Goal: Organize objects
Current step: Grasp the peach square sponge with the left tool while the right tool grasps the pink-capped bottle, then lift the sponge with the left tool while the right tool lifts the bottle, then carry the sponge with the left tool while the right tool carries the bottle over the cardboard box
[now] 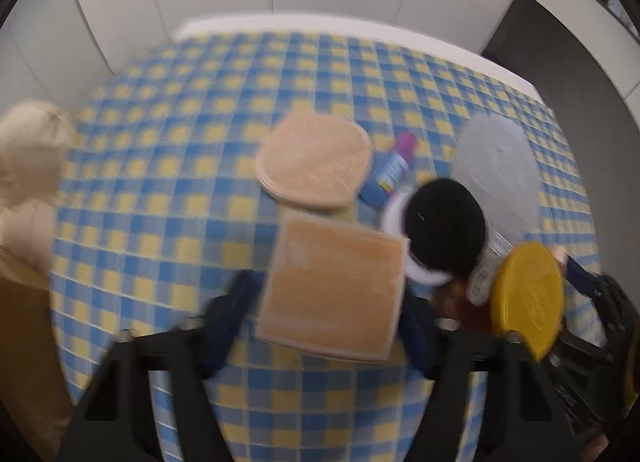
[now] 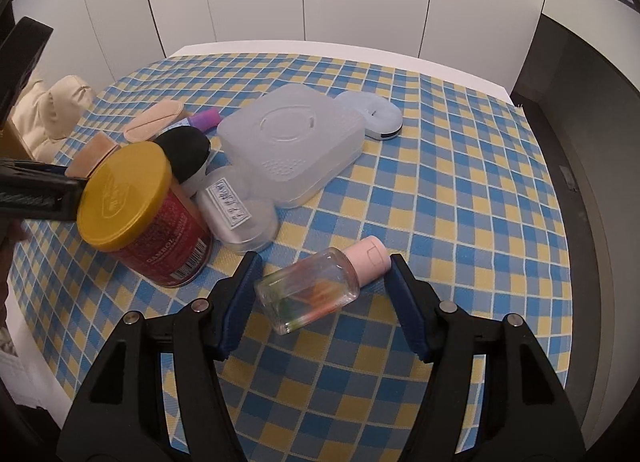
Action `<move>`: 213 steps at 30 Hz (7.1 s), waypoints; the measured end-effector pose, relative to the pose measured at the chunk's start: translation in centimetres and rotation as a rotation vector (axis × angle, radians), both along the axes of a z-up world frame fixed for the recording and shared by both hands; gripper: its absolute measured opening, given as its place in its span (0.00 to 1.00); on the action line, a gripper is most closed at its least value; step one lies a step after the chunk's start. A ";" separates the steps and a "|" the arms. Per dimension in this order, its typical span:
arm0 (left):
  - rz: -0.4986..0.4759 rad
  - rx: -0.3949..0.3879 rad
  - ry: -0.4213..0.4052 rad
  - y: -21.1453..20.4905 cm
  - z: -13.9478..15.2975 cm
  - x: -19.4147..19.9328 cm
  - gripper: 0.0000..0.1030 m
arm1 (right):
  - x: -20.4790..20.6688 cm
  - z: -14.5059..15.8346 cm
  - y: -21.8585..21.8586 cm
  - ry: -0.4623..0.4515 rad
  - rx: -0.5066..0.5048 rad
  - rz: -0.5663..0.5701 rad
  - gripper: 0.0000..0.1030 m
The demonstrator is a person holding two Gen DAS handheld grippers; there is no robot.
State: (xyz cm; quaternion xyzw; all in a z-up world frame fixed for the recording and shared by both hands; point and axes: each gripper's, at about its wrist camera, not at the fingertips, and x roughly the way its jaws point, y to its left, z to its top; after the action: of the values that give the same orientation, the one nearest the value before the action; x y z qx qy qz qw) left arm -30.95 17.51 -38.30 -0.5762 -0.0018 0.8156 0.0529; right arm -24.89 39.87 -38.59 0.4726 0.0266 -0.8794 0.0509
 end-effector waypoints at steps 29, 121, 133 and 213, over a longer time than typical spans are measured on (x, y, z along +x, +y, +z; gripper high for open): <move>0.051 -0.119 0.056 0.1 2.7 1.7 0.50 | -0.1 1.6 1.5 -0.118 -0.022 -0.184 0.64; 0.016 -0.088 0.360 0.3 41.4 16.0 0.50 | 13.0 41.3 -0.9 0.106 0.049 -0.209 0.64; 0.018 -0.086 0.411 -0.3 42.3 23.0 0.50 | 19.6 40.4 -1.5 0.104 0.010 -0.188 0.64; 0.162 -0.069 0.306 -11.8 34.8 38.7 0.50 | 34.1 33.1 -9.0 -0.010 0.002 0.034 0.64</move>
State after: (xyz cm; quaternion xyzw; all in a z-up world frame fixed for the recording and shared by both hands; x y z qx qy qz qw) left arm 7.71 5.74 -3.45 -0.4447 -0.0121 0.8950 -0.0331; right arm 9.23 30.82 -5.49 0.4764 0.0352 -0.8761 0.0658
